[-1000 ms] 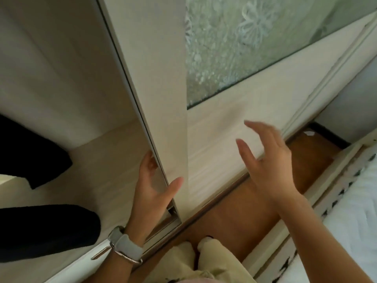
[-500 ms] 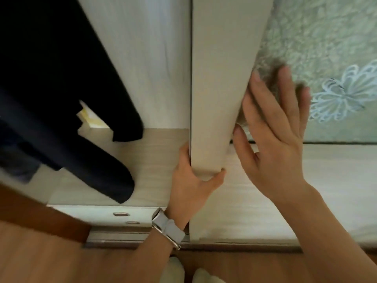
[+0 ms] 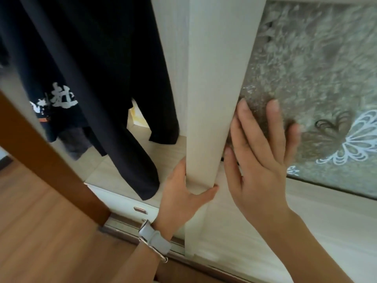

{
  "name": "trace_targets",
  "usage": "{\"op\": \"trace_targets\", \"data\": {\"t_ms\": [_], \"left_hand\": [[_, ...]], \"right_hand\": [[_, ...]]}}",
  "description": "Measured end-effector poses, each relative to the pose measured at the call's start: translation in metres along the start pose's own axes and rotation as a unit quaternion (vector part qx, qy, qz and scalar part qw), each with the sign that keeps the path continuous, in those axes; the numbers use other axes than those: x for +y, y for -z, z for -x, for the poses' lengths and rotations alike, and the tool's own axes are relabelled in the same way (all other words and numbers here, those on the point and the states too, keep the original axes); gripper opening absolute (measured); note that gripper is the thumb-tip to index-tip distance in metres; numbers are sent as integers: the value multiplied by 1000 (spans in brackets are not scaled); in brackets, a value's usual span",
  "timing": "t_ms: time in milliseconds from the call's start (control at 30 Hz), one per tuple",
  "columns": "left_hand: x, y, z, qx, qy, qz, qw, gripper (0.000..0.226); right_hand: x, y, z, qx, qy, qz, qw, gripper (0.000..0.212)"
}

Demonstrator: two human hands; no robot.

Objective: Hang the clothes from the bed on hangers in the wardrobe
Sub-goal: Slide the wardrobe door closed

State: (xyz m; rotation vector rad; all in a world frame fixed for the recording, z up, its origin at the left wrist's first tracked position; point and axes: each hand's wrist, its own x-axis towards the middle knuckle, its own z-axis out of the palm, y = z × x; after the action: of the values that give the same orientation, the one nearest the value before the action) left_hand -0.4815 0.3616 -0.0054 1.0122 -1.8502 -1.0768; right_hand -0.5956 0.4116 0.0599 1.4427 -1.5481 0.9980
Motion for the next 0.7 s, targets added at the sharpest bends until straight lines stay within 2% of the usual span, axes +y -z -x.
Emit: {"op": "trace_targets", "data": {"t_ms": [167,467,567,700], "left_hand": [[-18,37,-6,42,15,-5,999,56],[-58,119,-30,83,4,-38,996,75],[-73,152,-43,100,-16,-64,993,72],[-96,190,-57,117,-43,-103,987,79]], "right_hand": [[-35,-29,-12,6,16,0,1000,38],[-111,-88,-34,-3,26,14,1000,44],[-140,-110,-42,-11,27,11,1000,45],[-179,-136,-53,-12,23,12,1000,48]]}}
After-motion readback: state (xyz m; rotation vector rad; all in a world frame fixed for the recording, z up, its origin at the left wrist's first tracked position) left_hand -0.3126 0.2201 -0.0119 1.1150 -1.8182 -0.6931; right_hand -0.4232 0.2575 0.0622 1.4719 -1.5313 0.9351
